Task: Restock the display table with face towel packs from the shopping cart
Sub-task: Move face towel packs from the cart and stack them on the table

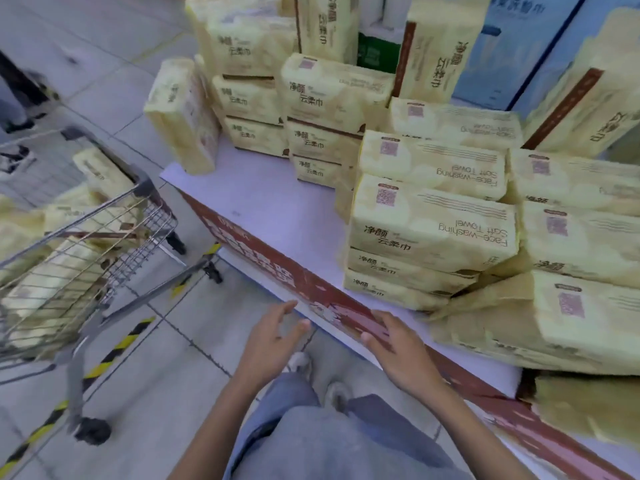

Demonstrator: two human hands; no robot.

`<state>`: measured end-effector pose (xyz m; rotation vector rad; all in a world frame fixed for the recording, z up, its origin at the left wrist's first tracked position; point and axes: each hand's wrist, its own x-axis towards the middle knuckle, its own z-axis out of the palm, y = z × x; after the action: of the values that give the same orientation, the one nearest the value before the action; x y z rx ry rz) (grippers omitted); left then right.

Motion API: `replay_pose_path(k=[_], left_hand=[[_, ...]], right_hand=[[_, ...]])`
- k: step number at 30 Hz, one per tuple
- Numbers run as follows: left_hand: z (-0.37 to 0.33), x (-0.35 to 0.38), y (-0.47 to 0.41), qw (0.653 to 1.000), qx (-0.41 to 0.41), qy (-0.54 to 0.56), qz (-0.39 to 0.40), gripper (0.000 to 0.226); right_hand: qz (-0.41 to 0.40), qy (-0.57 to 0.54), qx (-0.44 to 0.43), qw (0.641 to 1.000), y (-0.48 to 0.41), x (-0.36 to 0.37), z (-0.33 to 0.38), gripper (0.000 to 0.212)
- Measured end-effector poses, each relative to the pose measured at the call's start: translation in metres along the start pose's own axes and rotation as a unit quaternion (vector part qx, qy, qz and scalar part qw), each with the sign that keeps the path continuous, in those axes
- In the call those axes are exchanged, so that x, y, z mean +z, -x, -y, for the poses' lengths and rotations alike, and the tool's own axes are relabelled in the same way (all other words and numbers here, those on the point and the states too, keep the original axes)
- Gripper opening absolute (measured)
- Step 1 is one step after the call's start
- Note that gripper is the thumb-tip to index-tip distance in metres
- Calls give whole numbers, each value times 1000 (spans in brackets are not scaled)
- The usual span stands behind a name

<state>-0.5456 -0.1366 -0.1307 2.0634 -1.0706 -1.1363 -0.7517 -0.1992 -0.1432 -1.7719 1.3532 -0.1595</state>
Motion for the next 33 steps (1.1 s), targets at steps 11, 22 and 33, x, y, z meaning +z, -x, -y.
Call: replay_pose_path(k=[11,22,33], left_hand=[[98,-24,90,930,-216,191,-227,31],[161,-115,62,858,-286,286,-318,23],[178,-288,-52,886,-218,264,-311,31]], right_hand=[[207,93,-118,967,-47,72,59,54],[278,112,-193,934,-141,169,198,52],[266,80,-125,953,-220,220,278,49]])
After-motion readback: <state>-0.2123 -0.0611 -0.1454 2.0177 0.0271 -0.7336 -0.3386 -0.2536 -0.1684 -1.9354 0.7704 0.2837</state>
